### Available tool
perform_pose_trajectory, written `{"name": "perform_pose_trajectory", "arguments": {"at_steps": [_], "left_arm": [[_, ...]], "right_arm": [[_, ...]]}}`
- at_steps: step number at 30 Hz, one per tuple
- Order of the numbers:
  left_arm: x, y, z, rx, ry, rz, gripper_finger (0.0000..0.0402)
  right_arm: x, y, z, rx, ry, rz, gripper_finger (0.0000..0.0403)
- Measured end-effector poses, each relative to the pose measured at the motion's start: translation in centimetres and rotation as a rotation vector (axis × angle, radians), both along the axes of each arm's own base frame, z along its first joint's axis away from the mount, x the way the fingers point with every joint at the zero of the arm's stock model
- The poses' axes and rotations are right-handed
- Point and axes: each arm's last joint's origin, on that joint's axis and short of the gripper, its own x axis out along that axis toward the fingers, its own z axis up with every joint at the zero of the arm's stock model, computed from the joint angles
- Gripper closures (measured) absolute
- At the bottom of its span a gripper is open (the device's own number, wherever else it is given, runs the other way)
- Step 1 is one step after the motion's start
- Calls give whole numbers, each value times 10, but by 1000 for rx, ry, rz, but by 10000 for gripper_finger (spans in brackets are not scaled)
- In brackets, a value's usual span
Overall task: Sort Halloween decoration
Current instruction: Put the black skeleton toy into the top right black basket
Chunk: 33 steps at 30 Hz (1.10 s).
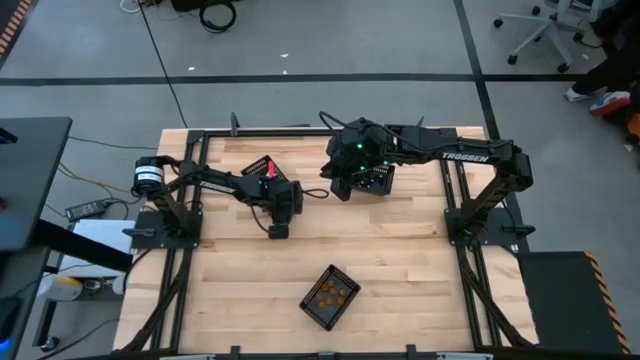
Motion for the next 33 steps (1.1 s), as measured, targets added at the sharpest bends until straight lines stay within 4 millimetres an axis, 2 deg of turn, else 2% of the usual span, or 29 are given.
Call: {"name": "perform_pose_trajectory", "arguments": {"at_steps": [5, 8, 13, 18, 23, 28, 33], "left_arm": [[0, 0, 0, -2, -8, 10, 376], [3, 1, 1, -8, -46, 52, 382], [18, 3, 4, -59, -223, 111, 396], [39, 6, 27, -82, -435, 115, 396], [58, 20, 57, -67, -637, 108, 396], [58, 28, 65, -94, -557, 115, 394], [46, 12, 50, -113, -330, -21, 374]], "right_arm": [[-1, 0, 1, 3, 5, -8, 320], [-9, 0, 6, -15, 2, -29, 320], [-22, -1, 20, -49, -33, -67, 320], [-34, -2, 30, -44, -60, -92, 320], [-38, -2, 33, -40, -61, -103, 320], [-41, -2, 32, -46, -40, -122, 320], [-40, -2, 32, -47, -40, -121, 320]]}}
